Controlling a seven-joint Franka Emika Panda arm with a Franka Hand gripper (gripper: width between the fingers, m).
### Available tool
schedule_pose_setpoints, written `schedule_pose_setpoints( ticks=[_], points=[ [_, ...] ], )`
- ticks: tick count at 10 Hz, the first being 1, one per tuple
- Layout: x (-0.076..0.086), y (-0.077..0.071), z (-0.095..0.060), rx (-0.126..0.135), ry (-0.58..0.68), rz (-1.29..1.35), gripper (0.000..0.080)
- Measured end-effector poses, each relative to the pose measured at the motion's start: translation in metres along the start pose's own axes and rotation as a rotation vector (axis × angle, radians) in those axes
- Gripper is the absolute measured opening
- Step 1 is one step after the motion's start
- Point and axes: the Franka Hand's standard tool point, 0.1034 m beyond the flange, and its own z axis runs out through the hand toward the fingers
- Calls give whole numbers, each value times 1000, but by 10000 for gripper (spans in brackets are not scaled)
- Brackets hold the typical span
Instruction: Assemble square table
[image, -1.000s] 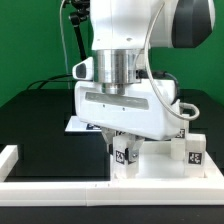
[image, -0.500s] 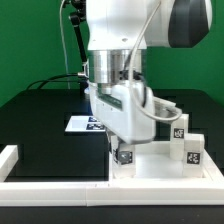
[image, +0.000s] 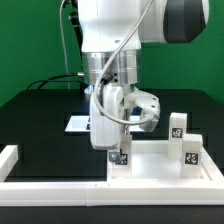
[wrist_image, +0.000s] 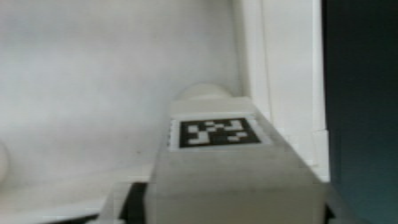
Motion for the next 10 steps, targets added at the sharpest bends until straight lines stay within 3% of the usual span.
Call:
schedule_pose_setpoints(
  ticks=[3,7,8,9,10],
  points=[
    [-5,2,0,7,-5,168,296],
    [-5,3,0,10,17,189,333],
    [-5,3,0,10,17,189,516],
    [-5,3,0,12,16,188,516],
    [-5,2,0,16,16,185,621]
  ],
)
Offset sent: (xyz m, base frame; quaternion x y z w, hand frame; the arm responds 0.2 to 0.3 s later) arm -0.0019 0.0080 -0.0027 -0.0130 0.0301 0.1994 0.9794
